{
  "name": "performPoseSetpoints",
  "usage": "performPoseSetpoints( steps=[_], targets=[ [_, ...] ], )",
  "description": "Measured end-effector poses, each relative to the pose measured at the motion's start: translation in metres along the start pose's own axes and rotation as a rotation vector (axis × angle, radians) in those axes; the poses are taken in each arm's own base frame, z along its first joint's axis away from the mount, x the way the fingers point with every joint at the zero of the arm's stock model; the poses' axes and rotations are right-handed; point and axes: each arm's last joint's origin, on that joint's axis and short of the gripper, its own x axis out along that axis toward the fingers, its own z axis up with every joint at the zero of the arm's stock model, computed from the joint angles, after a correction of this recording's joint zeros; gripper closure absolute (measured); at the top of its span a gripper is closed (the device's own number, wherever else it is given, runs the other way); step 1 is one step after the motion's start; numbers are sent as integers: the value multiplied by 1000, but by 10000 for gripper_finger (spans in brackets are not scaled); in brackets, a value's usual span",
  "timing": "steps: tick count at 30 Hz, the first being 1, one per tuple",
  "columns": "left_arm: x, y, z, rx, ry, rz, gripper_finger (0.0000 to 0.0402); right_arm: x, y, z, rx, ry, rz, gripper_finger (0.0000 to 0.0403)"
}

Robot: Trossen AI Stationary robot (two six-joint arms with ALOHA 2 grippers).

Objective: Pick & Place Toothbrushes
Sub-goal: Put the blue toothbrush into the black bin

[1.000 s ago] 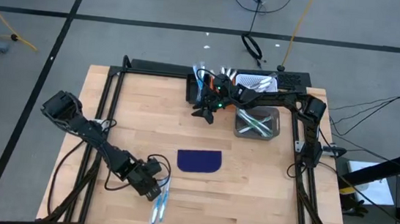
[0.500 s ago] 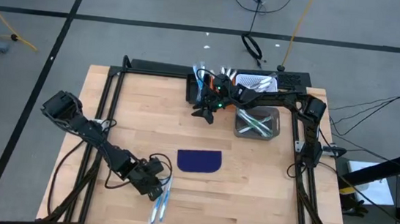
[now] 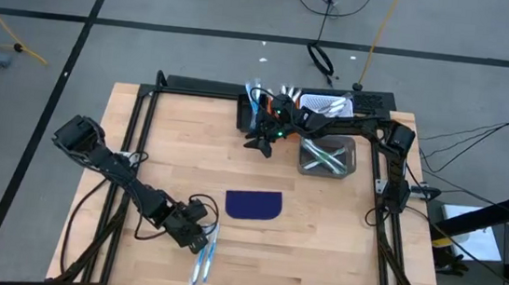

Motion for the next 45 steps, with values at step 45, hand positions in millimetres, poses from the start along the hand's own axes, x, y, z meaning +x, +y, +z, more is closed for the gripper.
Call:
performPoseSetpoints(
  steps=[45],
  targets=[
    [-2,-3,11,24,-40,-46,350,0,0,-1,5,12,-1,204]
  ],
)
